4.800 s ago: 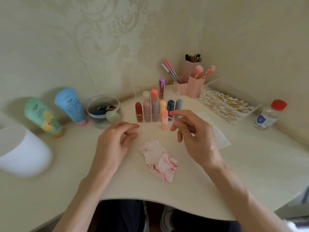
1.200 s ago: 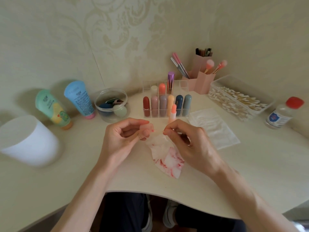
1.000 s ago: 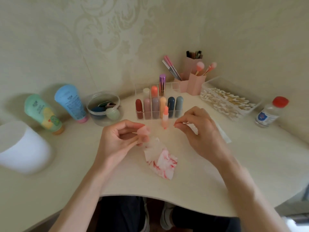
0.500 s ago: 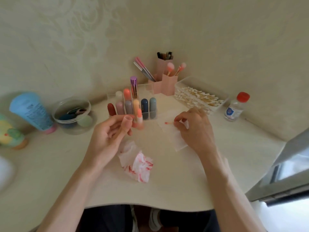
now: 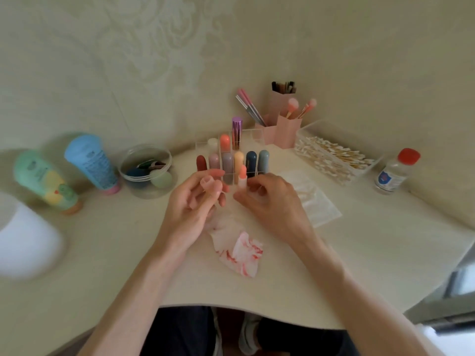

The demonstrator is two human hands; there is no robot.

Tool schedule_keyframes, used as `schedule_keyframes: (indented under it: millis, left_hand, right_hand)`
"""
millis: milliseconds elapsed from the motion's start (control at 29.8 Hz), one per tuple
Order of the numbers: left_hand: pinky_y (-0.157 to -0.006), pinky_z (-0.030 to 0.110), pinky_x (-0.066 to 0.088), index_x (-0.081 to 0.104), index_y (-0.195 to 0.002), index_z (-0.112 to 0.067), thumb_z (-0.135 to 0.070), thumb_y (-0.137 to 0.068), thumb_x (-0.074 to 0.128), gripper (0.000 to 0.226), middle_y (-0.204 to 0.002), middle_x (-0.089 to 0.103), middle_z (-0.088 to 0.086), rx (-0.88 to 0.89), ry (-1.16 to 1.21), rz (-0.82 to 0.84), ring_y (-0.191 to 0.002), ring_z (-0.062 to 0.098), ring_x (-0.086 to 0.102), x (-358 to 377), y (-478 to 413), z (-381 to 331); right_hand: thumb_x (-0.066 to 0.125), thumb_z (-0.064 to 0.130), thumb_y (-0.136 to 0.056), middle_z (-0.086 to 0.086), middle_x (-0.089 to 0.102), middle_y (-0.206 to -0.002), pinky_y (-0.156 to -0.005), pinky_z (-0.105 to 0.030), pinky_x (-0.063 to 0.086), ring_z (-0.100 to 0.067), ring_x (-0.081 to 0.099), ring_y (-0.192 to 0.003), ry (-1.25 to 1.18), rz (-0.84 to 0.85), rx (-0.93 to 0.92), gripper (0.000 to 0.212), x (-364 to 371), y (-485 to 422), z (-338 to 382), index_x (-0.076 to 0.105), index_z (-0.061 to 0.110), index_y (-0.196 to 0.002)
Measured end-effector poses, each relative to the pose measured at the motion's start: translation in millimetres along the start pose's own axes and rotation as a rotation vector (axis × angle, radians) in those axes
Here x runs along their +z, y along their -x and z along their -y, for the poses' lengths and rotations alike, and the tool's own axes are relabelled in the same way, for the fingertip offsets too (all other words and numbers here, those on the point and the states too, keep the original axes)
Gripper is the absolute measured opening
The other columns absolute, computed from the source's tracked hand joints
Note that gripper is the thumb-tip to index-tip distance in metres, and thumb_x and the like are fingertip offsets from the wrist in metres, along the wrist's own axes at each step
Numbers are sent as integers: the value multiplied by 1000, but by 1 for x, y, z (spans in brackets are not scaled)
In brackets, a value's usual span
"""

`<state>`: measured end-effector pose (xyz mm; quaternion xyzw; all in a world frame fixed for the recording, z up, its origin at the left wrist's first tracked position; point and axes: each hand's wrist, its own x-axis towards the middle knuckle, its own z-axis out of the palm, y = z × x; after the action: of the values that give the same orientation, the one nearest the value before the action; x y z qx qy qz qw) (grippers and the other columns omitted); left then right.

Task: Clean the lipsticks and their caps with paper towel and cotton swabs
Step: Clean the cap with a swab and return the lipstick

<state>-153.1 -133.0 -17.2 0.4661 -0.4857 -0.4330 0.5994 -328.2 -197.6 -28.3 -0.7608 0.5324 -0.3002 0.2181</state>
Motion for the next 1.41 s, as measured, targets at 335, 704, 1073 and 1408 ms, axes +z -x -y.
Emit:
schedule_keyframes:
  millis: [335,704,1073,1408]
  left_hand:
    - [-67,29,46,68,-109,-17,-19,-101,66,9,-80,50,17,-50,-67,-13,-75,18,55,-2,1,8]
    - [-62,24,46,81,-102,-38,-28,-90,75,17,-80,61,25,78,-116,-33,-71,23,54,-2,6,0]
    - [-77,30,58,80,-97,-26,-27,-76,85,22,-89,73,21,65,-99,-45,-85,25,71,-2,6,-1]
    - [-82,71,53,75,-82,-12,-39,-69,95,36,-85,61,46,59,-70,-73,-87,64,59,-4,5,4]
  right_hand:
    - [76,36,-94,14,72,-86,-68,-12,41,-5,66,-85,-218,-38,-121,12,6,7,6,73,27,-103]
    - [74,27,-98,12,66,-85,-70,-13,40,-12,58,-77,-305,89,-283,10,6,16,11,74,19,-103]
    - [82,36,-89,14,70,-84,-64,-14,45,-11,70,-85,-365,-50,-267,24,3,25,19,65,20,-97]
    - [81,50,-84,13,59,-74,-62,-15,41,-17,60,-71,-320,-120,-307,39,7,28,18,60,18,-90]
